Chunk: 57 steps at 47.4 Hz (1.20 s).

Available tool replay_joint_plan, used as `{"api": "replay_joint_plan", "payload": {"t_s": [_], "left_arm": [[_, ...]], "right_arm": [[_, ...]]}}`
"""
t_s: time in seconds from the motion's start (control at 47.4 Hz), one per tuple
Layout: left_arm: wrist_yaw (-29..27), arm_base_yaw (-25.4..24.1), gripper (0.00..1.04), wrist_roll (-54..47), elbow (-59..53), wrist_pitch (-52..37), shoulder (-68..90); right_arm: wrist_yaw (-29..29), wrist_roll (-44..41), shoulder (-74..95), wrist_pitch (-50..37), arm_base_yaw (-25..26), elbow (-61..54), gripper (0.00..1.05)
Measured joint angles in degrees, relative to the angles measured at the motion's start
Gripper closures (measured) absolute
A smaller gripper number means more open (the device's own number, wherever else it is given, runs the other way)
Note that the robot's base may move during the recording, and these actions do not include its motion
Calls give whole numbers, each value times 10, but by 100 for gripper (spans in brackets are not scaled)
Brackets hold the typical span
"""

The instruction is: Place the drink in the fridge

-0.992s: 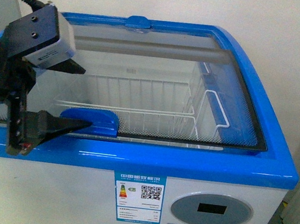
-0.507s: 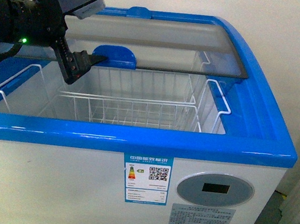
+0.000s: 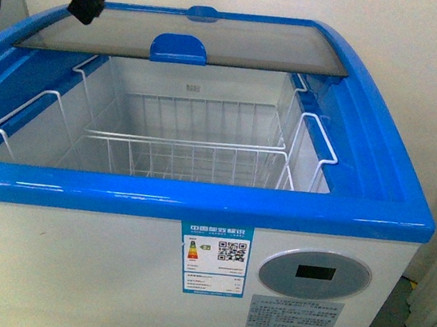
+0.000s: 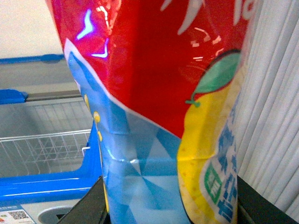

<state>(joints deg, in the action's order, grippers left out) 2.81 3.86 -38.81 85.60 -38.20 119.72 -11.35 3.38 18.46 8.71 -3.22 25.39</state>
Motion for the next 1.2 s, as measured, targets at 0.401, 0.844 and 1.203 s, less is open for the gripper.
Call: {"api": "replay_joint_plan", "payload": {"t_s": [0.401,0.844,1.203], "left_arm": [[13,9,8,412,-347,159,-399],[-103,40,52,412,-762,205,-925],[-28,-35,102,397,-802,226,-989]], "right_arm": [[0,0,0,0,0,0,63],[280,-110,65,233,100,82,63],[263,-417,277,63,-2,174,63]]}}
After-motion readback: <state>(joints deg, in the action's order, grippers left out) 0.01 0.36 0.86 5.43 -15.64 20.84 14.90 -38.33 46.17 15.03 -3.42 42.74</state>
